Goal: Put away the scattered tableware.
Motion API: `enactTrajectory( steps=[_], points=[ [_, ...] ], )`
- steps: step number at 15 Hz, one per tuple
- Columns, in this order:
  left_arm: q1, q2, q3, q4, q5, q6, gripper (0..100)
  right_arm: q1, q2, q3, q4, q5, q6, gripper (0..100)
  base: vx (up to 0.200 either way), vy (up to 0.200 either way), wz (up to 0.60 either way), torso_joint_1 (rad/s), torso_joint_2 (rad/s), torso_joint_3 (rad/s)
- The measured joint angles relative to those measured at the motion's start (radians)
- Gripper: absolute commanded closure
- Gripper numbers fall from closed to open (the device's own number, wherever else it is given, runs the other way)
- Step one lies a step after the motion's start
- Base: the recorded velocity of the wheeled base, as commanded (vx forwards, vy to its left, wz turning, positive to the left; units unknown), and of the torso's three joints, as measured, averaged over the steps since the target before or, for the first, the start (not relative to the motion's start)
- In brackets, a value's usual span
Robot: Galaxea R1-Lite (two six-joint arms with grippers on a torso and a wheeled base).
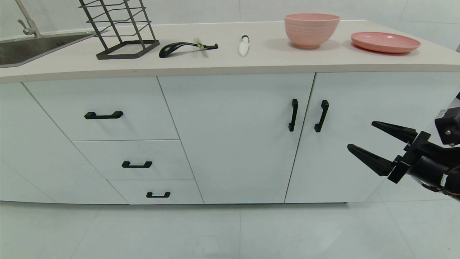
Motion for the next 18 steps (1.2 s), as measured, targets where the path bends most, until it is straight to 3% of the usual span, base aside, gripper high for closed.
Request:
enactTrajectory(
  steps=[2, 4, 6, 7, 9, 12, 14, 16, 18],
  points=[
    [0.0, 0.0, -0.001, -0.001, -0.001, 0.026, 0, 0.0, 0.046, -0.014, -0.006, 0.001, -0.002, 0, 0.0, 0.0, 0.0, 0.0, 0.0, 0.0],
    [0.0, 0.0, 0.0, -0.065, -0.004, 0.056, 0, -0.004, 0.098, -0.064, -0.01, 0.003, -0.004, 0, 0.0, 0.0, 0.0, 0.0, 0.0, 0.0],
    [0.0, 0.0, -0.001, -0.295, -0.037, 0.097, 0, 0.0, 0.134, -0.096, -0.011, 0.003, -0.005, 0, 0.0, 0.0, 0.0, 0.0, 0.0, 0.0],
    [0.0, 0.0, -0.001, -0.357, -0.069, 0.114, 0, 0.001, 0.145, -0.101, -0.011, 0.003, -0.004, 0, 0.0, 0.0, 0.0, 0.0, 0.0, 0.0],
    [-0.003, 0.002, -0.03, -0.358, -0.164, 0.025, 0, 0.003, 0.173, -0.105, -0.01, 0.003, -0.005, 0, 0.0, 0.0, 0.0, 0.0, 0.0, 0.0],
    [-0.02, 0.084, -0.196, -0.245, -0.312, -0.002, 0, 0.008, 0.206, -0.105, -0.01, 0.006, -0.008, 0, 0.0, 0.0, 0.0, 0.0, 0.0, 0.0],
    [-0.033, 0.199, -0.286, -0.232, -0.453, 0.02, 0, 0.014, 0.21, -0.095, -0.01, 0.008, -0.01, 0, 0.0, 0.0, 0.0, 0.0, 0.0, 0.0],
    [-0.042, 0.309, -0.334, -0.249, -0.616, 0.073, 0, 0.016, 0.208, -0.092, -0.011, 0.03, -0.019, 0, 0.0, 0.0, 0.0, 0.0, 0.0, 0.0],
    [-0.045, 0.405, -0.372, -0.267, -0.719, 0.128, 0, 0.017, 0.208, -0.099, -0.014, 0.039, -0.025, 0, 0.0, 0.0, 0.0, 0.0, 0.0, 0.0]
  ],
)
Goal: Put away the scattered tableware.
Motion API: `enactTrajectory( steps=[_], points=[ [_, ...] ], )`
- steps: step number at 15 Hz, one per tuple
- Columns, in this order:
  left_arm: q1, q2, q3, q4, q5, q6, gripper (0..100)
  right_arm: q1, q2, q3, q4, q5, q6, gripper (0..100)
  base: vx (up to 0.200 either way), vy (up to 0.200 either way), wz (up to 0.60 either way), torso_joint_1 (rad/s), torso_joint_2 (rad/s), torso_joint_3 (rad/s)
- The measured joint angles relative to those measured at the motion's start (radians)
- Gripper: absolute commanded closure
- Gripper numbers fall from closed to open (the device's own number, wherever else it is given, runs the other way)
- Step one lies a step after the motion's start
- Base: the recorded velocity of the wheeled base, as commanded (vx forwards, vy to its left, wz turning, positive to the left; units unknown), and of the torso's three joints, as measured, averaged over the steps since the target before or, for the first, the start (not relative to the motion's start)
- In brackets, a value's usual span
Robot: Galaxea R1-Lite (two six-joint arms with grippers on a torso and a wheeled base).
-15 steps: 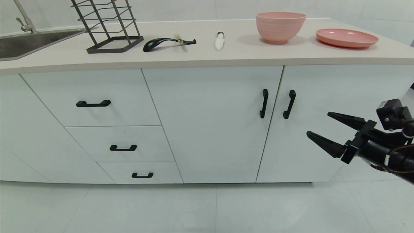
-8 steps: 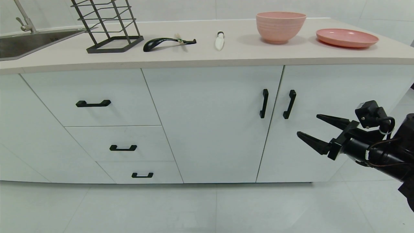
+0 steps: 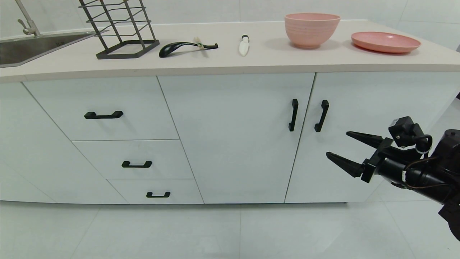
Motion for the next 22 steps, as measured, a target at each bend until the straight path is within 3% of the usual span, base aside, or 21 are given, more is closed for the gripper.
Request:
enactTrajectory(
  steps=[4, 5, 9, 12, 14, 16, 19, 21, 22],
  points=[
    [-0.02, 0.24, -0.019, -0.109, -0.098, 0.139, 0, 0.001, 0.0, -0.013, 0.0, 0.068, -0.036, 0, 0.0, 0.0, 0.0, 0.0, 0.0, 0.0],
    [-0.039, 0.311, -0.004, -0.154, -0.107, 0.158, 0, 0.001, 0.0, -0.015, -0.001, 0.069, -0.037, 0, 0.0, 0.0, 0.0, 0.0, 0.0, 0.0],
    [-0.164, 0.654, 0.032, -0.465, -0.127, 0.186, 0, 0.001, 0.023, -0.04, -0.004, 0.09, -0.046, 0, 0.0, 0.0, 0.0, 0.0, 0.0, 0.0],
    [-0.355, 0.935, 0.019, -0.754, -0.203, 0.182, 0, 0.001, 0.049, -0.07, -0.005, 0.093, -0.059, 0, 0.0, 0.0, 0.0, 0.0, 0.0, 0.0],
    [-0.465, 1.075, -0.043, -0.837, -0.234, 0.159, 0, 0.001, 0.055, -0.09, -0.004, 0.094, -0.059, 0, 0.0, 0.0, 0.0, 0.0, 0.0, 0.0],
    [-0.506, 1.195, -0.197, -0.866, -0.203, 0.11, 0, 0.002, 0.06, -0.122, -0.005, 0.094, -0.058, 0, 0.0, 0.0, 0.0, 0.0, 0.0, 0.0],
    [-0.556, 1.387, -0.433, -0.95, -0.137, 0.016, 0, -0.001, 0.085, -0.169, -0.004, 0.094, -0.056, 0, 0.0, 0.0, 0.0, 0.0, 0.0, 0.0],
    [-0.634, 1.5, -0.542, -0.992, -0.082, -0.073, 0, 0.0, 0.107, -0.211, -0.005, 0.097, -0.055, 0, 0.0, 0.0, 0.0, 0.0, 0.0, 0.0],
    [-0.659, 1.539, -0.586, -0.993, -0.074, -0.088, 0, 0.0, 0.118, -0.222, -0.005, 0.111, -0.054, 0, 0.0, 0.0, 0.0, 0.0, 0.0, 0.0]
  ],
)
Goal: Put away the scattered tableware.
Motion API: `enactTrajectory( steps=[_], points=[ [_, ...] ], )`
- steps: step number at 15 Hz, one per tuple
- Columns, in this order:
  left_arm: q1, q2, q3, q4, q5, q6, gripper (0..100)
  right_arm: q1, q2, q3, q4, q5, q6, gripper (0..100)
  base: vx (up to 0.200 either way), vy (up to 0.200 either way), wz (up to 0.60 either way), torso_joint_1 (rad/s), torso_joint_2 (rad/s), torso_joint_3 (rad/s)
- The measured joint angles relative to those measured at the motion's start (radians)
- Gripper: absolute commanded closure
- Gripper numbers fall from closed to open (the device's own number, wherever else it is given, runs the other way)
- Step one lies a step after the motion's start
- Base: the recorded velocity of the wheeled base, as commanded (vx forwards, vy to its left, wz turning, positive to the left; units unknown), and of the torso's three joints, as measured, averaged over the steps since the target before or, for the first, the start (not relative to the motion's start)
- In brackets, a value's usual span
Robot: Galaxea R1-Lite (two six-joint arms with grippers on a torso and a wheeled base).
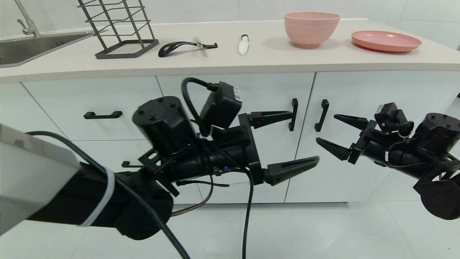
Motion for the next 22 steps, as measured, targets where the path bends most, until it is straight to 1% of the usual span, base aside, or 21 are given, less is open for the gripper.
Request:
enactTrajectory(
  steps=[2, 3, 4, 5, 7, 8, 9, 10, 11, 12, 13, 17, 20, 22],
  points=[
    [-0.023, 0.06, -0.069, 0.026, 0.009, -0.007, 0, -0.002, 0.02, -0.014, -0.004, 0.023, 0.002, 0, 0.0, 0.0, 0.0, 0.0, 0.0, 0.0],
    [-0.028, 0.082, -0.112, 0.057, 0.014, -0.007, 0, -0.008, 0.028, -0.024, -0.005, 0.027, 0.002, 0, 0.0, 0.0, 0.0, 0.0, 0.0, 0.0],
    [-0.03, 0.102, -0.176, 0.117, 0.018, -0.006, 0, -0.012, 0.037, -0.038, -0.005, 0.029, 0.003, 0, 0.0, 0.0, 0.0, 0.0, 0.0, 0.0],
    [-0.031, 0.117, -0.234, 0.212, 0.022, -0.001, 0, -0.014, 0.045, -0.052, -0.005, 0.029, 0.004, 0, 0.0, 0.0, 0.0, 0.0, 0.0, 0.0],
    [-0.032, 0.14, -0.329, 0.347, 0.025, 0.016, 0, -0.014, 0.06, -0.069, -0.006, 0.029, 0.004, 0, 0.0, 0.0, 0.0, 0.0, 0.0, 0.0],
    [-0.032, 0.145, -0.391, 0.428, 0.024, 0.03, 0, -0.015, 0.068, -0.076, -0.005, 0.029, 0.003, 0, 0.0, 0.0, 0.0, 0.0, 0.0, 0.0],
    [-0.03, 0.148, -0.461, 0.536, 0.025, 0.057, 0, -0.015, 0.078, -0.09, -0.005, 0.03, 0.003, 0, 0.0, 0.0, 0.0, 0.0, 0.0, 0.0],
    [-0.029, 0.152, -0.524, 0.642, 0.024, 0.108, 0, -0.016, 0.091, -0.114, -0.006, 0.029, 0.004, 0, 0.0, 0.0, 0.0, 0.0, 0.0, 0.0],
    [-0.027, 0.156, -0.561, 0.686, 0.024, 0.145, 0, -0.015, 0.101, -0.133, -0.006, 0.03, 0.004, 0, 0.0, 0.0, 0.0, 0.0, 0.0, 0.0],
    [-0.028, 0.158, -0.581, 0.708, 0.024, 0.172, 0, -0.017, 0.111, -0.144, -0.006, 0.035, 0.003, 0, 0.0, 0.0, 0.0, 0.0, 0.0, 0.0],
    [-0.03, 0.158, -0.597, 0.725, 0.024, 0.18, 0, -0.018, 0.12, -0.154, -0.006, 0.047, 0.003, 0, 0.0, 0.0, 0.0, 0.0, 0.0, 0.0],
    [-0.017, 0.167, -0.633, 0.723, 0.024, 0.181, 0, -0.021, 0.155, -0.2, -0.009, 0.056, 0.002, 0, 0.0, 0.0, 0.0, 0.0, 0.0, 0.0],
    [-0.006, 0.192, -0.635, 0.715, 0.024, 0.206, 0, -0.015, 0.184, -0.25, -0.012, 0.078, 0.002, 0, 0.0, 0.0, 0.0, 0.0, 0.0, 0.0],
    [-0.001, 0.208, -0.636, 0.702, 0.024, 0.211, 0, -0.015, 0.206, -0.261, -0.013, 0.086, 0.001, 0, 0.0, 0.0, 0.0, 0.0, 0.0, 0.0]
  ],
)
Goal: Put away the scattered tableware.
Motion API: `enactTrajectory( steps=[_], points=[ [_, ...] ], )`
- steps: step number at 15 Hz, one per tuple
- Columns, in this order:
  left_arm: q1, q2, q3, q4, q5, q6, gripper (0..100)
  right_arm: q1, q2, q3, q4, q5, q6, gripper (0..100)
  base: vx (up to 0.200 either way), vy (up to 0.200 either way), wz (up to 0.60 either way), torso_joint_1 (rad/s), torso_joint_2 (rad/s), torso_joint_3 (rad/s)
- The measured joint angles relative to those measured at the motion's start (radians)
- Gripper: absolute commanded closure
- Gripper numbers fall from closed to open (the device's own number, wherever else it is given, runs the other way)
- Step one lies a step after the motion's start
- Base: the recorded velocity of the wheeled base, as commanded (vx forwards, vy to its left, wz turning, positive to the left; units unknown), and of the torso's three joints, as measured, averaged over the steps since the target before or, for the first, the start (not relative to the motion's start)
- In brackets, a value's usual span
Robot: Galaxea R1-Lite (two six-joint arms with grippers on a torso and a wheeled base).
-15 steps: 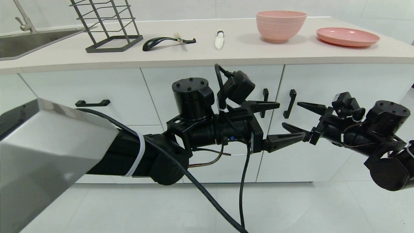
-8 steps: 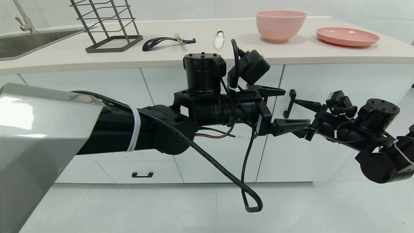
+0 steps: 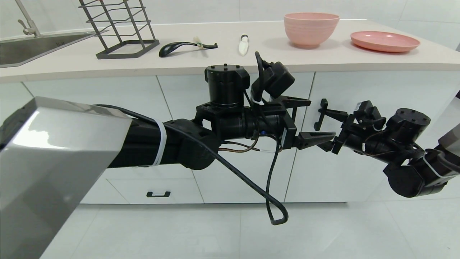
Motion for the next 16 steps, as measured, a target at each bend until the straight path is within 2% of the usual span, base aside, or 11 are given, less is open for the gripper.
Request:
enactTrajectory(
  steps=[3, 10, 13, 16],
  points=[
    [0.006, 0.015, -0.001, -0.032, 0.01, 0.0, 0, 0.001, 0.02, -0.015, 0.001, 0.019, 0.002, 0, 0.0, 0.0, 0.0, 0.0, 0.0, 0.0],
    [0.029, 0.035, -0.008, -0.08, 0.03, -0.005, 0, 0.002, -0.004, 0.036, -0.009, 0.219, 0.021, 0, 0.0, 0.0, 0.0, 0.0, 0.0, 0.0],
    [0.027, 0.055, -0.052, -0.082, 0.03, -0.007, 0, -0.001, -0.051, 0.104, -0.001, 0.309, 0.011, 0, 0.0, 0.0, 0.0, 0.0, 0.0, 0.0],
    [0.019, 0.1, -0.135, -0.085, 0.056, -0.01, 0, -0.001, -0.133, 0.222, 0.006, 0.338, -0.004, 0, 0.0, 0.0, 0.0, 0.0, 0.0, 0.0]
  ],
)
